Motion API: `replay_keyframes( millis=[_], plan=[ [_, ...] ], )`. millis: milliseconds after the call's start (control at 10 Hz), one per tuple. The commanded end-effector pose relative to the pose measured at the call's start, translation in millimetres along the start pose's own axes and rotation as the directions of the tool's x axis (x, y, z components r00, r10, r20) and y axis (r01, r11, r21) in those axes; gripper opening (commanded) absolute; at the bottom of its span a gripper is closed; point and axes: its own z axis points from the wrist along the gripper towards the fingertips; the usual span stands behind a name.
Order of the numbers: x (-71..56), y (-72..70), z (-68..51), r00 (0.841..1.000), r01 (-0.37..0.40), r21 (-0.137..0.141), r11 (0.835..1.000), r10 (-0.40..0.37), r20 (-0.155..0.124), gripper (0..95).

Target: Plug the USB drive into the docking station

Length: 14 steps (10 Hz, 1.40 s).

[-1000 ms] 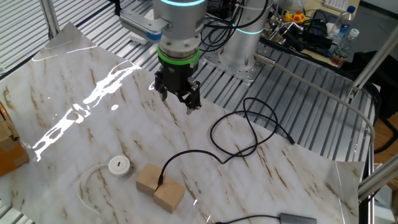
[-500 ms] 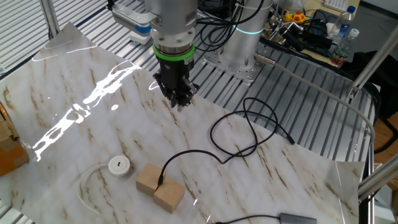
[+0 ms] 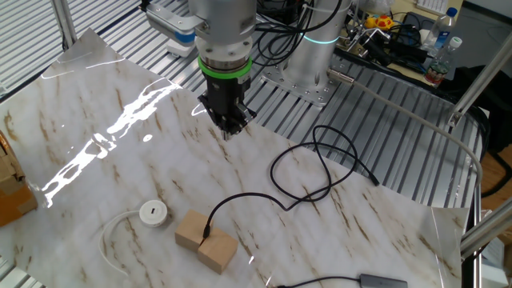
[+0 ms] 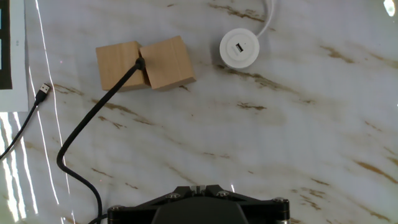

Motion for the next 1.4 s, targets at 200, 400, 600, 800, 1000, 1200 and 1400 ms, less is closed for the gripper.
replay_keyframes(
  millis=[200, 400, 600, 800, 1000, 1200, 1400],
  plan=[
    [0.1, -0.1, 0.3, 1.0, -0.001, -0.003, 1.0, 0.001, -0.001, 0.0],
    [0.1, -0.1, 0.3, 1.0, -0.007, -0.002, 1.0, 0.007, 0.001, 0.0],
    [0.1, -0.1, 0.3, 1.0, -0.007, -0.002, 1.0, 0.007, 0.001, 0.0],
    [0.1, -0.1, 0.3, 1.0, -0.008, -0.002, 1.0, 0.008, 0.004, 0.0],
    [0.1, -0.1, 0.3, 1.0, 0.001, 0.0, 1.0, -0.001, 0.01, 0.0],
    [0.1, -0.1, 0.3, 1.0, 0.001, -0.001, 1.0, -0.001, 0.008, 0.0],
    [0.1, -0.1, 0.3, 1.0, -0.004, -0.003, 1.0, 0.004, 0.004, 0.0]
  ],
)
